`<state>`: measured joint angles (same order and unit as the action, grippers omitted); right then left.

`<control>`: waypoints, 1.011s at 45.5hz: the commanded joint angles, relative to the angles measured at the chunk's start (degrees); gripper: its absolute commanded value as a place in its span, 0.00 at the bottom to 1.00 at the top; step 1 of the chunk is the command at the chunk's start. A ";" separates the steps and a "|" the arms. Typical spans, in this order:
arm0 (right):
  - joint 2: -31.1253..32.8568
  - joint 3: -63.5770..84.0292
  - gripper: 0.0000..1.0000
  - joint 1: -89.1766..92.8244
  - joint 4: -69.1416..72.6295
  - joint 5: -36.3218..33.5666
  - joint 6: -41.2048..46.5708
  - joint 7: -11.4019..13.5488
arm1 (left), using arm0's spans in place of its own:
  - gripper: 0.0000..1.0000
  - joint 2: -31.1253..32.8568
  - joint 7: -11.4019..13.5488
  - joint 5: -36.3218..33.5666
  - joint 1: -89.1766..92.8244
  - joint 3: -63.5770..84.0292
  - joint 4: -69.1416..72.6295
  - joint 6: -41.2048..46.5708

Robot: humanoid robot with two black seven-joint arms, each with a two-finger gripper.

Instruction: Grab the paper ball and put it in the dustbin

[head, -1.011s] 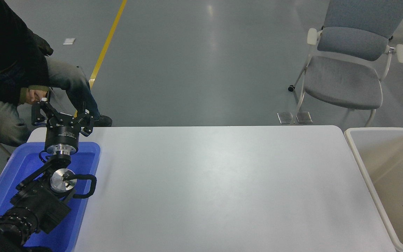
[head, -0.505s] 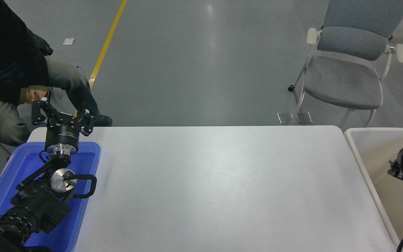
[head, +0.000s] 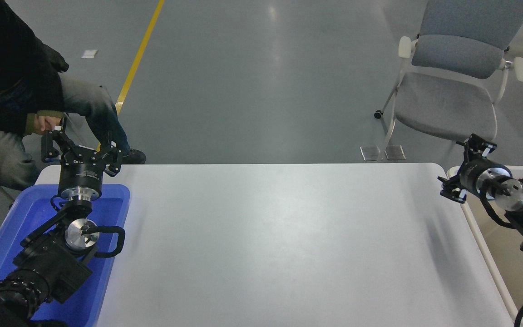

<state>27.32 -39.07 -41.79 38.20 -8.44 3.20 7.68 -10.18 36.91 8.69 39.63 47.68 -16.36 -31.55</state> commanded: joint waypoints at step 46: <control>-11.23 -22.90 1.00 10.06 -7.52 -0.96 20.79 -1.88 | 0.99 -0.01 0.00 0.01 0.01 -0.04 0.01 0.00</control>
<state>16.51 -61.64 -32.28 34.00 -9.09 20.43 5.95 -10.19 36.92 8.71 39.62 47.64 -16.35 -31.55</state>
